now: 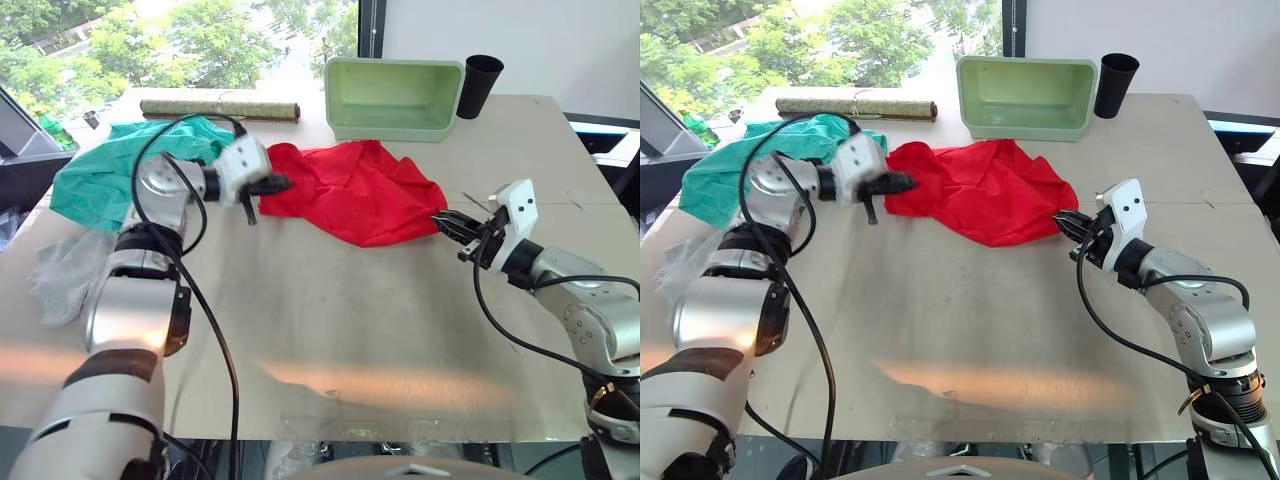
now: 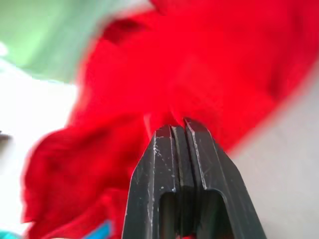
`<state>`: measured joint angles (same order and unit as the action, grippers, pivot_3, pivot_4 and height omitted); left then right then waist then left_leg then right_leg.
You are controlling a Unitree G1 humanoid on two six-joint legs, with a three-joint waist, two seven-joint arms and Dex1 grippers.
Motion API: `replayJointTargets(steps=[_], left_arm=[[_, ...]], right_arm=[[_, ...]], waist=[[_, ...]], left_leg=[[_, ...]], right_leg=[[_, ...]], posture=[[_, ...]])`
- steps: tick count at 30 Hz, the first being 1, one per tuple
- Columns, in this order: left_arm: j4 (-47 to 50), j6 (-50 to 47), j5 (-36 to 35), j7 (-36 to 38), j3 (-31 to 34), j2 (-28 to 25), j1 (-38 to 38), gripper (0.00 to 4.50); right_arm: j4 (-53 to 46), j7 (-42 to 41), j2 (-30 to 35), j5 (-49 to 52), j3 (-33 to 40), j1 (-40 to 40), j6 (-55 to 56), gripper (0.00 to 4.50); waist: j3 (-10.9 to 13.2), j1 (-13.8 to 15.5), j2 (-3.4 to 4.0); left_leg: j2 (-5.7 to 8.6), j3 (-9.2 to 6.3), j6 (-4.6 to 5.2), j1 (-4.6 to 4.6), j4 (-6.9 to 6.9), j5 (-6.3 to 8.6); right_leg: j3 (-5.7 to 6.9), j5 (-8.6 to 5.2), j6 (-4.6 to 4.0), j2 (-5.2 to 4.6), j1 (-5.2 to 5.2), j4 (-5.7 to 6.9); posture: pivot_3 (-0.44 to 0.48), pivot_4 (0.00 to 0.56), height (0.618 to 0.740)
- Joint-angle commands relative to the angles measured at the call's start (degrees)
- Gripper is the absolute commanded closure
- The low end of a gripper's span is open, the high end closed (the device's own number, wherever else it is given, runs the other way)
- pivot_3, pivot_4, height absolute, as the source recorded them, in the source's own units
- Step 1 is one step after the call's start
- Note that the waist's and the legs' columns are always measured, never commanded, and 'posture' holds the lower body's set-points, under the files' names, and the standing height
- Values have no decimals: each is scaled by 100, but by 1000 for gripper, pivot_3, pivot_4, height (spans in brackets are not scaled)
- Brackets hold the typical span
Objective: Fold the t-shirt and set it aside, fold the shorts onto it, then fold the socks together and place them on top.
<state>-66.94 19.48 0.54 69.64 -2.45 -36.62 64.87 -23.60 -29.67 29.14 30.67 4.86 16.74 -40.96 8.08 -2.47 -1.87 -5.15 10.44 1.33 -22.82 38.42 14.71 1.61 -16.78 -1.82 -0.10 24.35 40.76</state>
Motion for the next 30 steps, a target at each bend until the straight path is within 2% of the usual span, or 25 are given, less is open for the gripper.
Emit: replayJointTargets(steps=[1,9,18,30], left_arm=[[-61,-474,-146,-123,244,-188,115,4464],[-140,-1519,-462,-229,710,-137,150,4464],[-30,-2810,-913,621,1038,-279,116,4464],[-70,-2866,-678,1019,838,-552,-229,4464]], right_arm=[[-104,-20,8,54,134,132,119,4500],[37,-90,24,54,133,290,134,4500],[5,-189,157,193,323,343,29,4500],[-385,-215,395,749,706,-14,-265,4500]], waist=[[0,-8,0],[0,9,-1],[0,-2,-1],[1,1,-1]], left_leg=[[0,0,0,1,0,0],[-1,1,0,0,0,0],[0,1,0,0,1,0],[-1,1,-1,-1,0,0]], right_leg=[[-1,0,0,1,0,0],[-1,0,0,-1,1,0],[-1,0,-1,0,2,2],[-2,0,-1,-2,2,2]], posture=[[0,150,735],[0,150,735],[0,150,735],[0,150,735]])
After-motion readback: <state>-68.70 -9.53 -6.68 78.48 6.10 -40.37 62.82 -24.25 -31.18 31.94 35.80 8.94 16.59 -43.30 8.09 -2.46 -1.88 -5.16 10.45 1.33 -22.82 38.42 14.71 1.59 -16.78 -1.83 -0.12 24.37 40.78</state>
